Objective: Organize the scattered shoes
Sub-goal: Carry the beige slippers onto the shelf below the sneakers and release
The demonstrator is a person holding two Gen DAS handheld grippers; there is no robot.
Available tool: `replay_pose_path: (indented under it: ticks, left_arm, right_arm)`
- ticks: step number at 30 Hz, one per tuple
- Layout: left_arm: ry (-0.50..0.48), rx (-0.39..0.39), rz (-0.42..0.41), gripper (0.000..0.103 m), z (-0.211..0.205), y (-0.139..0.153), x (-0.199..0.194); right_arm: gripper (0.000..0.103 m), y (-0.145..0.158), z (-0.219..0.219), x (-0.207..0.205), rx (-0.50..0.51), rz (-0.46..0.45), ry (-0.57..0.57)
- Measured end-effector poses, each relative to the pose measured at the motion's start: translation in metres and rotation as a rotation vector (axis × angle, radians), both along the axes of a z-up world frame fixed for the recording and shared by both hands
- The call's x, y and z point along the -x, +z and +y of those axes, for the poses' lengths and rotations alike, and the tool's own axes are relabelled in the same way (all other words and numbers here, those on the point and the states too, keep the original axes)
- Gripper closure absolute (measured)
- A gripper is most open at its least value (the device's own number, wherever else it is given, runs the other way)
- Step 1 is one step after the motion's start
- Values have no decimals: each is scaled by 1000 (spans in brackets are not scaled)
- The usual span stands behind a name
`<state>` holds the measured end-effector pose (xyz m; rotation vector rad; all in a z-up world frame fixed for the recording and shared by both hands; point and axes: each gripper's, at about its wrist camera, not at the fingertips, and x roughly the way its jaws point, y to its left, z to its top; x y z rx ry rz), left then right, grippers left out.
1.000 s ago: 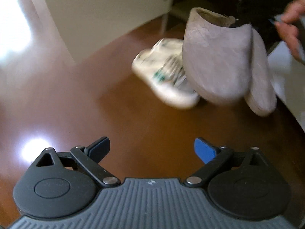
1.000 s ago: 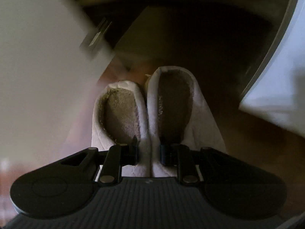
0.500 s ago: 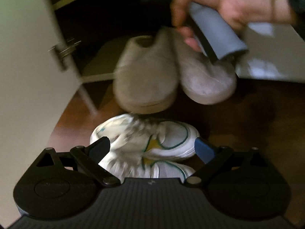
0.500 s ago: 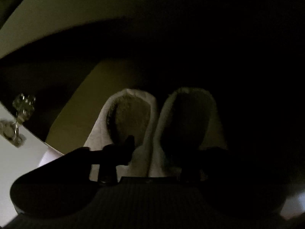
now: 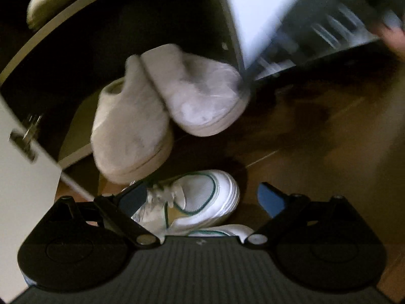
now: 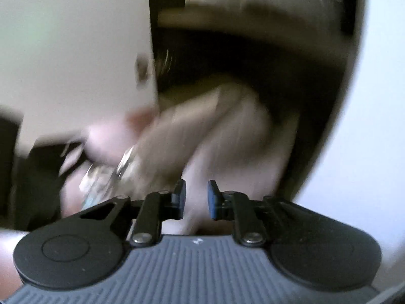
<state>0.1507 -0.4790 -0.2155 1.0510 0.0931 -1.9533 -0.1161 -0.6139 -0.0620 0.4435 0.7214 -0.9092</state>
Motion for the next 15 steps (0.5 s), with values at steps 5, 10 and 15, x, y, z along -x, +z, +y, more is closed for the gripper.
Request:
replay_pose_path:
  ticks: [5,10,15]
  left_arm:
    - [-25,-42,-63,4,-30,-13,-6]
    - [-32,20,-111,3,-47,-11,-9]
    - [-63,51,-153,3,-80,-12,6]
  right_arm:
    - [90,-30,-29,-2,-127,-44,-62]
    - [95,-27,-44,-1,-125,-83,-138]
    - [95,-38,-75,-14,-90,-92,-215]
